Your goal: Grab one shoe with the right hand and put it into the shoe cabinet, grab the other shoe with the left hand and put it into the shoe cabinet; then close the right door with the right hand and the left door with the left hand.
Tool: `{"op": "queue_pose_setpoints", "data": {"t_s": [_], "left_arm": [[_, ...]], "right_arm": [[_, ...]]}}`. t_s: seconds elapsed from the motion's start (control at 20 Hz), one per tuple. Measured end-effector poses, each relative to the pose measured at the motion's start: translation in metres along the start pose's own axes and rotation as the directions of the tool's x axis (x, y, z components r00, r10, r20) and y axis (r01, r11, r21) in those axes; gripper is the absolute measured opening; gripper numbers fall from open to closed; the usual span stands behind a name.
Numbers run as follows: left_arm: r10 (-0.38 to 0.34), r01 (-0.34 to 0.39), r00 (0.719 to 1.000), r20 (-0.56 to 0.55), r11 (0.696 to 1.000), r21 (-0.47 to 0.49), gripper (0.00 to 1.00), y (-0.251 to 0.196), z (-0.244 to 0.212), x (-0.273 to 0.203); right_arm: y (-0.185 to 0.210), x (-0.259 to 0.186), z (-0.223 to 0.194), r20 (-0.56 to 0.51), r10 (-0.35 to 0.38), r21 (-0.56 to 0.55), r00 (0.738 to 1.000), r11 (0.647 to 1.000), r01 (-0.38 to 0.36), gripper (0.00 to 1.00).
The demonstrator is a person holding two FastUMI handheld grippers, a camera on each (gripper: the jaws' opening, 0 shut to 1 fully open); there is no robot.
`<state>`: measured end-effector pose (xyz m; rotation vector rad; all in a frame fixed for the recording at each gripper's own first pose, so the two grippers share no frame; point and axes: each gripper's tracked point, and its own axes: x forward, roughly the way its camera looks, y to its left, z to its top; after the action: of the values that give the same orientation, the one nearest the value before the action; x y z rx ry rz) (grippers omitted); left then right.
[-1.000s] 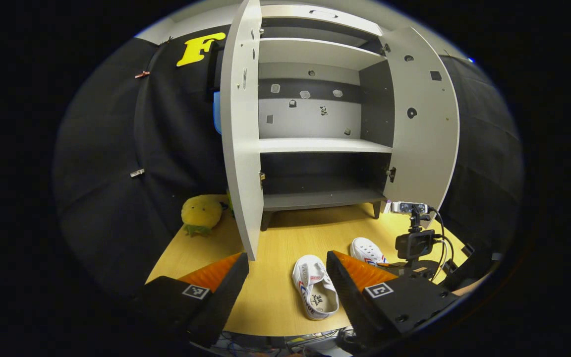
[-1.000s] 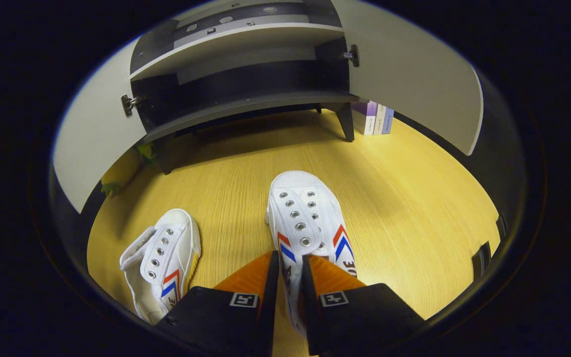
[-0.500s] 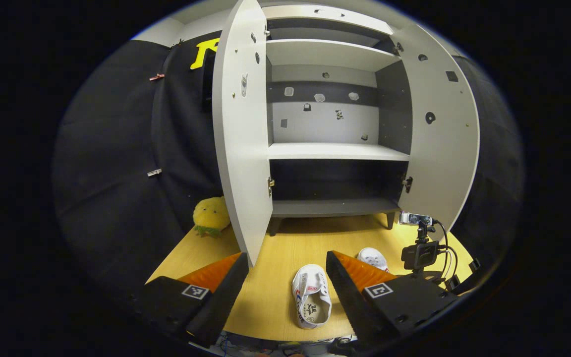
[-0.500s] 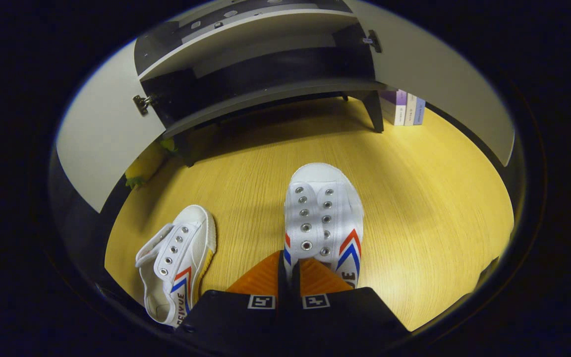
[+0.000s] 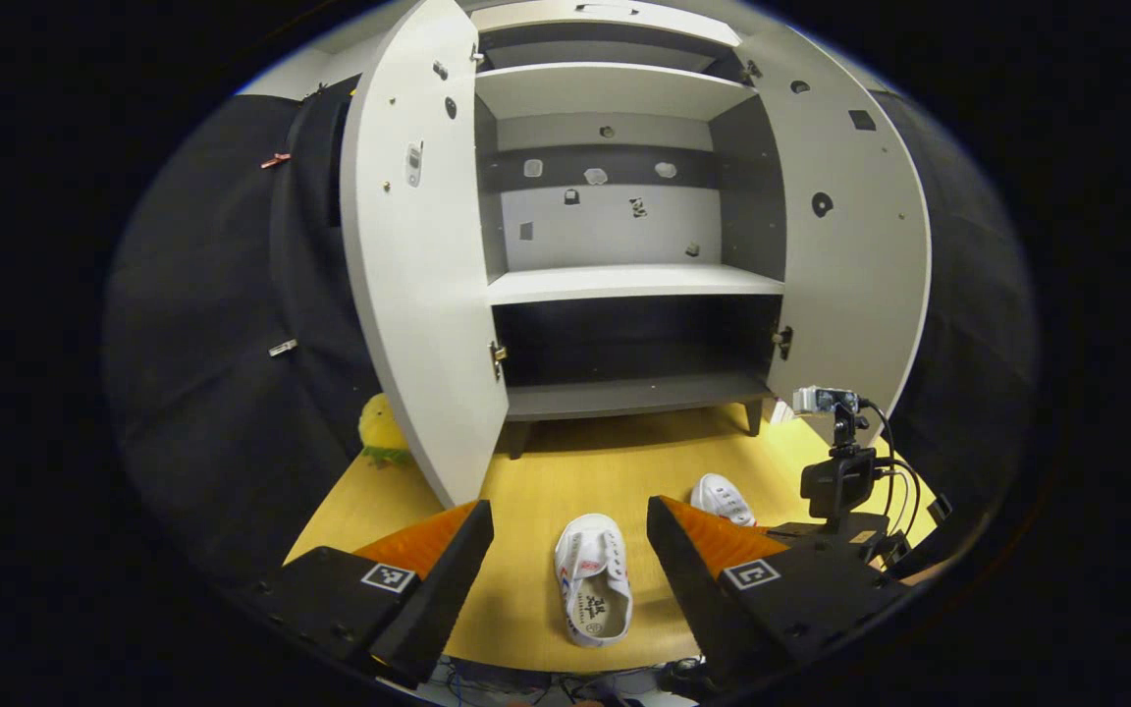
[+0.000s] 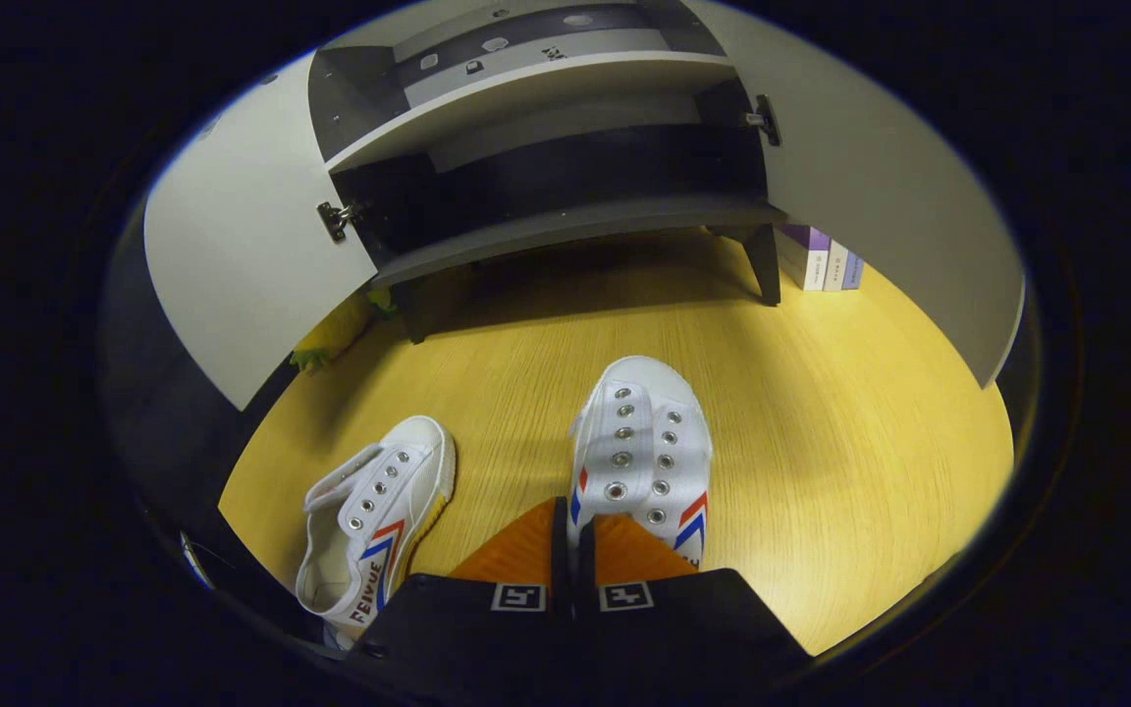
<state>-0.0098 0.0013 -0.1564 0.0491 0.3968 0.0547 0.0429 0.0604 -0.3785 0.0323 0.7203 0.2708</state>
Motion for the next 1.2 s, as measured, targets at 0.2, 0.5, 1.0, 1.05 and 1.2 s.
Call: {"op": "queue_pose_setpoints", "data": {"t_s": [0.2,0.5,1.0,1.05,1.2], "left_arm": [[-0.07,0.069,0.997,0.032,0.997,0.023,0.98,0.001,0.004,-0.003],[-0.143,0.143,0.988,0.066,0.99,0.005,0.98,0.013,0.005,-0.015],[-0.167,0.167,0.973,0.156,0.986,0.017,0.98,0.041,0.012,-0.032],[-0.168,0.169,0.972,0.163,0.986,0.01,0.98,0.044,0.013,-0.033],[-0.169,0.173,0.969,0.179,0.985,-0.008,0.98,0.05,0.019,-0.034]], "right_arm": [[0.006,-0.023,0.018,0.069,-0.024,-0.024,0.997,0.999,0.026,0.05],[0.022,-0.066,0.062,0.183,-0.063,-0.097,0.981,0.992,0.082,0.05],[0.09,-0.143,0.21,0.431,-0.019,-0.258,0.902,0.955,0.144,0.05],[0.097,-0.146,0.225,0.447,-0.005,-0.276,0.894,0.95,0.144,0.05],[0.115,-0.149,0.27,0.495,0.026,-0.322,0.869,0.934,0.156,0.05]]}}
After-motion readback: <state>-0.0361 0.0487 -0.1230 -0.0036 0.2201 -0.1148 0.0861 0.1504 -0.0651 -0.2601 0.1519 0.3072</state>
